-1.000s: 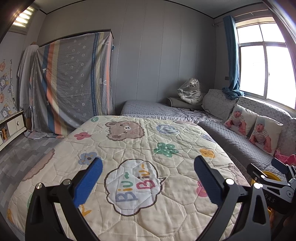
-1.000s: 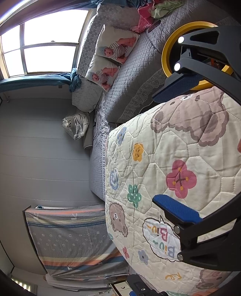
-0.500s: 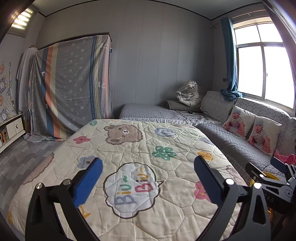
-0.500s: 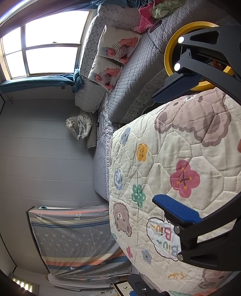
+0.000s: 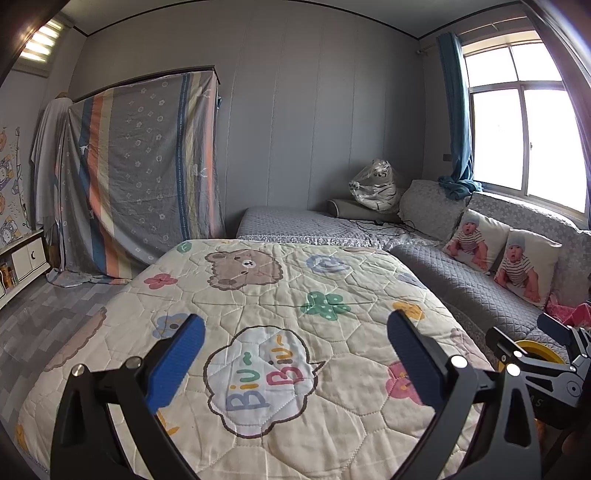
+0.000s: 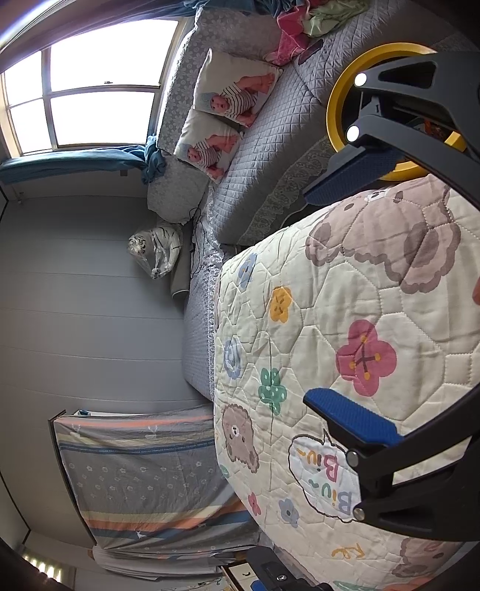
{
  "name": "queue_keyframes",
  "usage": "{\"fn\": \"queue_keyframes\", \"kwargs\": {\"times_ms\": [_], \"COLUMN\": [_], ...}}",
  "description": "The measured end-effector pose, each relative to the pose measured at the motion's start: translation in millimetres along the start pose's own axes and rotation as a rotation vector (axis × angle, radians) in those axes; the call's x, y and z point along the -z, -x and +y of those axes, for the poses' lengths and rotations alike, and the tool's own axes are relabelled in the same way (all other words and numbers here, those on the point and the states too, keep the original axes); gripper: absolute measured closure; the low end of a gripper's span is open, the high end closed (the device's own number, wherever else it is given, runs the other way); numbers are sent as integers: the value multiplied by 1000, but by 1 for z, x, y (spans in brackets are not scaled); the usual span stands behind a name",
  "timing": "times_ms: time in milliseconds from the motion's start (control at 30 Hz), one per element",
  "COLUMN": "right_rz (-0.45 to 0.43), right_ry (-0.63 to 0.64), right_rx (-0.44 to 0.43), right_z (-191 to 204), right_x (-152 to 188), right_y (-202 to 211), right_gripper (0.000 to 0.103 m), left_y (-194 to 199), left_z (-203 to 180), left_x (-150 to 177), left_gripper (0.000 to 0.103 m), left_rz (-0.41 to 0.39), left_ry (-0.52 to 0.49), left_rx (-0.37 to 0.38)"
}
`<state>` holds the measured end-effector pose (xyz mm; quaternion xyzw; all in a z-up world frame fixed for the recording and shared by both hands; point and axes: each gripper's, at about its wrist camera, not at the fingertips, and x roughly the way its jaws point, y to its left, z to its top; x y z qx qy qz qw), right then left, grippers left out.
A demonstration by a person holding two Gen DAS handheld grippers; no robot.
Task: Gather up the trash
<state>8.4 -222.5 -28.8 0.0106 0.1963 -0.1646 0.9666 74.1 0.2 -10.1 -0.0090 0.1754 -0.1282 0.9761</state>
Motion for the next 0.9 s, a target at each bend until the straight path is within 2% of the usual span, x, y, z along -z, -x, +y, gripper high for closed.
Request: {"fn": "queue_keyframes", "kwargs": {"times_ms": [900], "right_rz": [16], "right_ry": [-3], "right_rx": [-7], "right_z": [1], "right_x": [4], "right_y": [-4], "right_gripper": [8], "left_y": [-11], "left_z": [8], "left_x": [2], "left_gripper": [8], "left_rz": [29], "left_ry": [33], "left_rx": [9]}}
